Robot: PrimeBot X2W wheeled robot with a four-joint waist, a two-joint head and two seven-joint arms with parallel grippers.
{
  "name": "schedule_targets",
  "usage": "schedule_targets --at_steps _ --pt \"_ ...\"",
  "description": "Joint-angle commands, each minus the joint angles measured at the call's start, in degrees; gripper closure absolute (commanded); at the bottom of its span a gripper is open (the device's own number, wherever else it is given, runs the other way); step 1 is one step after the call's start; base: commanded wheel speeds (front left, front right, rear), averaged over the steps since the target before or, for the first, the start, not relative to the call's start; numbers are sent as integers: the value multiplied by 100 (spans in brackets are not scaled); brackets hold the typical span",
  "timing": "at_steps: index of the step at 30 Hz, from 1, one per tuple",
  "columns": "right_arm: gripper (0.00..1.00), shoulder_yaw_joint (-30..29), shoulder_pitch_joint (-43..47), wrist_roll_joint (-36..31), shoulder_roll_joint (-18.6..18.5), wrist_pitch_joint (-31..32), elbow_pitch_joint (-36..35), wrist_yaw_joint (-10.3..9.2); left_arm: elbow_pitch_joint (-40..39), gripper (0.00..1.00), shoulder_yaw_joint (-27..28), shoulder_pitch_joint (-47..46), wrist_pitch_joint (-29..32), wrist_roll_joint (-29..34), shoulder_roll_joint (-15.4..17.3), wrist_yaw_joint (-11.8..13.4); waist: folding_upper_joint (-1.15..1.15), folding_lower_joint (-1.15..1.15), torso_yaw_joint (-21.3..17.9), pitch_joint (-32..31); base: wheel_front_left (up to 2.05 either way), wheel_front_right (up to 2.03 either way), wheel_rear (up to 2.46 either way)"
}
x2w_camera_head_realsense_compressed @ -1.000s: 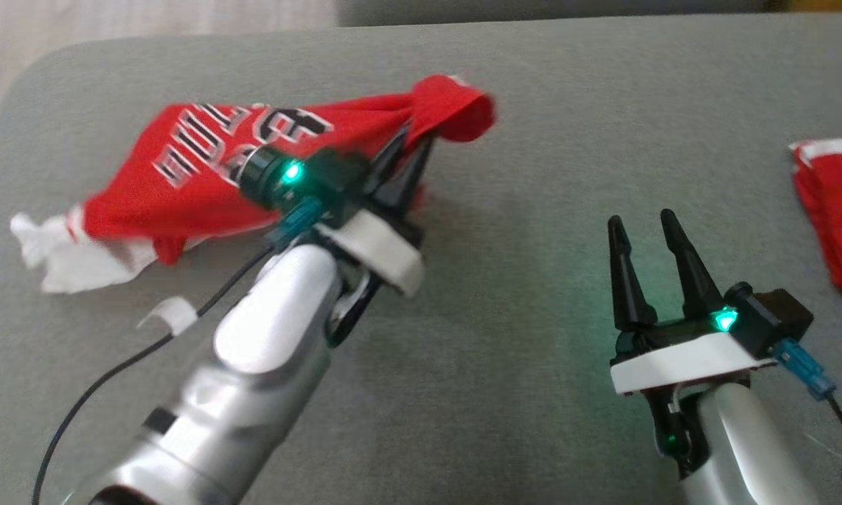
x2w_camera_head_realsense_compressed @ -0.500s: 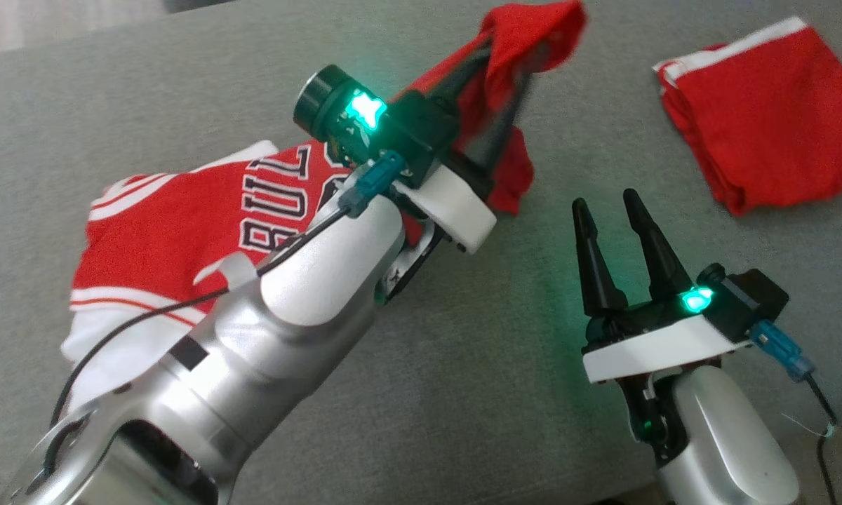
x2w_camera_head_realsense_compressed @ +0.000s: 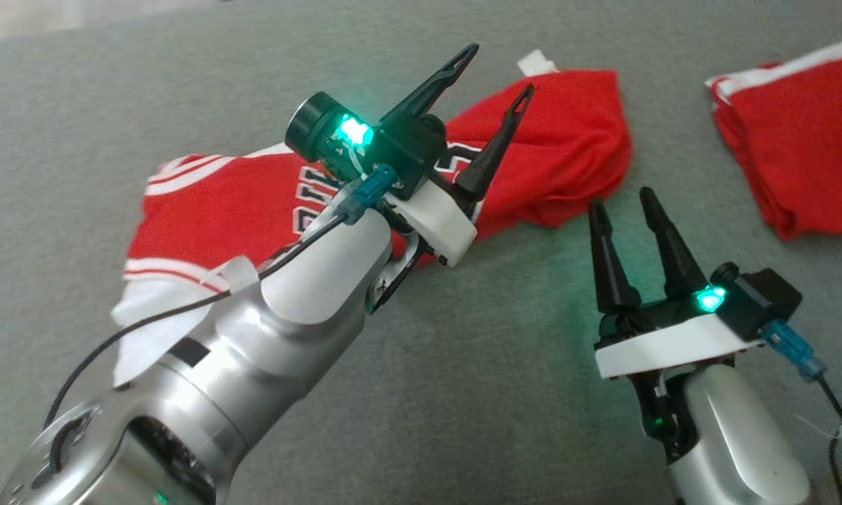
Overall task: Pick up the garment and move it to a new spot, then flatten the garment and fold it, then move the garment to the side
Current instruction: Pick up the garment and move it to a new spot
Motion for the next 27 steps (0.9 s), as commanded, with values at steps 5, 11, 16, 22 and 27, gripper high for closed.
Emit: schedule_targets --at_steps 5,11,16,22,27 --pt "0 -96 40 -165 -10 -62 -132 20 -408 0 497 143 -55 154 184 223 0 0 688 -432 0 0 0" --pt "0 -368 231 -281 -10 -62 -125 20 -1000 0 1038 1126 -56 368 701 513 0 0 1115 -716 0 0 0" --pt "0 -590 458 -408 -10 -62 -159 20 -1625 0 1666 2387 -57 493 1189 846 0 0 1469 -953 0 0 0" --pt "0 -708 800 -527 -10 -62 -182 20 -2224 0 2182 3638 -57 699 1357 1056 0 0 1708 -1211 0 0 0" --pt "0 -741 1022 -494 -10 -62 -177 20 -2531 0 2599 4309 -57 860 1210 1168 0 0 1790 -1336 0 0 0"
